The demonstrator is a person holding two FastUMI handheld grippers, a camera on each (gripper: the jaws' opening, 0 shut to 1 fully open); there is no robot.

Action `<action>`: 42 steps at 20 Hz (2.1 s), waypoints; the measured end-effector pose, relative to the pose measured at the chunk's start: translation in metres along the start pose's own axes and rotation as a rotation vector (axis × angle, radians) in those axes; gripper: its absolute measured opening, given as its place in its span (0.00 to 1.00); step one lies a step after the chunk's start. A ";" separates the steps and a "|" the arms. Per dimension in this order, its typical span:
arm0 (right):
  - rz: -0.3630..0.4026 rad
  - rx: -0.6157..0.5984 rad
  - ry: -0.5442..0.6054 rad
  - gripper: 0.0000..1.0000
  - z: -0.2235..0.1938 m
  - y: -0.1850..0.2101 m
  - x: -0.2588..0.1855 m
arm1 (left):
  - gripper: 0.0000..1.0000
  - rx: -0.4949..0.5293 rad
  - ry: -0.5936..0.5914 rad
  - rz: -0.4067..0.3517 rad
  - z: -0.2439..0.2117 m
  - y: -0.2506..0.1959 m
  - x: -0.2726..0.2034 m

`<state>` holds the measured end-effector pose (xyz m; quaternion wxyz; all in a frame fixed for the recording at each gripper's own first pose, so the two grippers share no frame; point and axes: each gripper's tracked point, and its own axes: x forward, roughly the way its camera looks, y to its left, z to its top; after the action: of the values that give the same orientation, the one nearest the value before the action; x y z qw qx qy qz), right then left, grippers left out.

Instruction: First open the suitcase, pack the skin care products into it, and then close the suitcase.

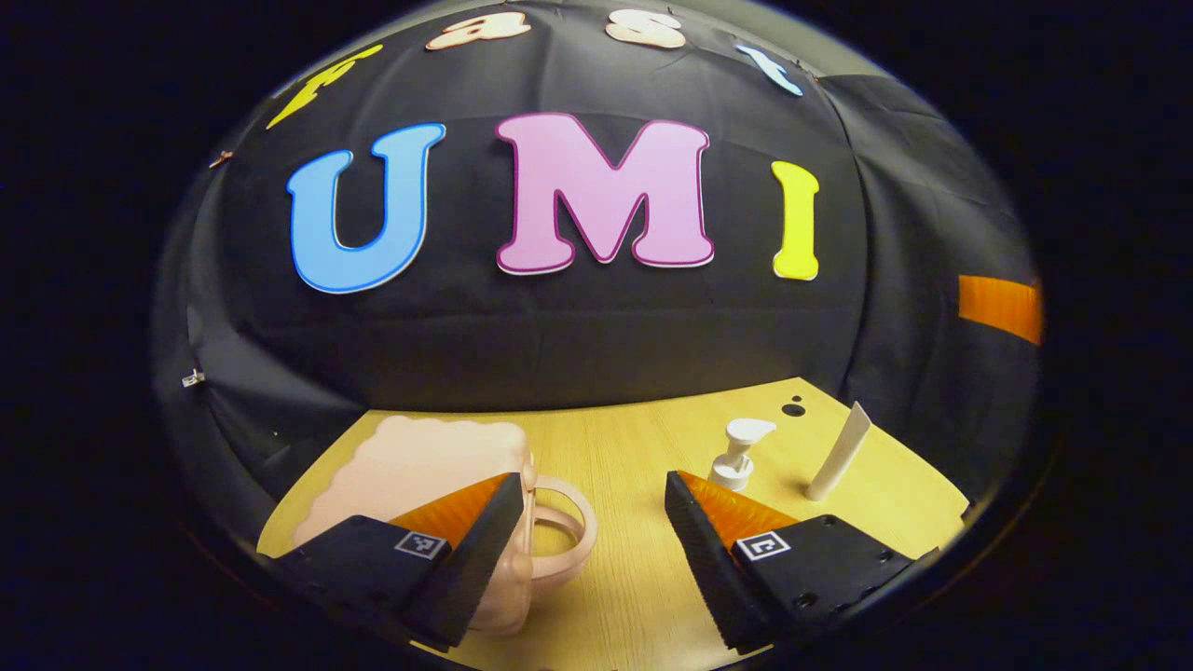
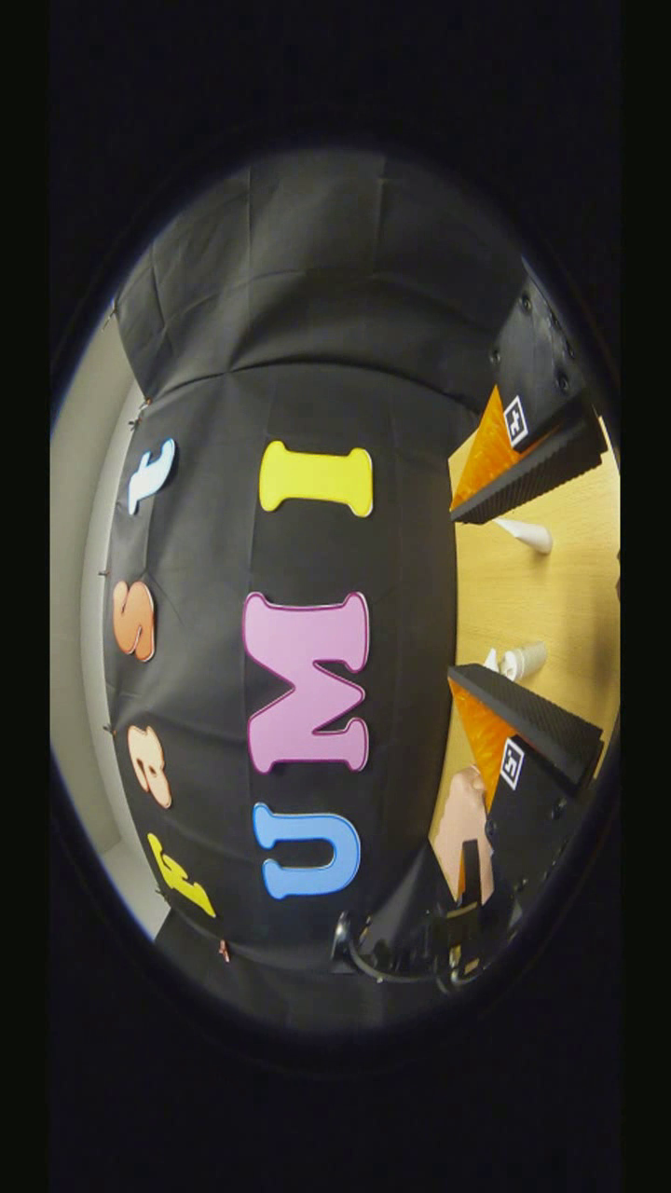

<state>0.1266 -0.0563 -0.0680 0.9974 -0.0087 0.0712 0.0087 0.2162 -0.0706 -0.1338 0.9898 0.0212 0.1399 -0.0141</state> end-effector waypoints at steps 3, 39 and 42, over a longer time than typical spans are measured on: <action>0.014 0.003 0.021 0.97 -0.007 0.001 0.015 | 0.95 0.015 0.073 0.017 -0.028 -0.004 0.045; 0.092 0.073 0.169 0.93 -0.080 0.018 0.040 | 0.13 -0.072 0.369 0.254 0.114 0.261 0.000; 0.071 0.099 0.197 0.98 -0.078 0.025 0.033 | 0.12 0.053 0.384 0.360 0.105 0.356 -0.012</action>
<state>0.1477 -0.0320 -0.1504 0.9838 0.0424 0.1696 0.0396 0.2455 0.2807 -0.0162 0.9308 0.0741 0.3186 0.1628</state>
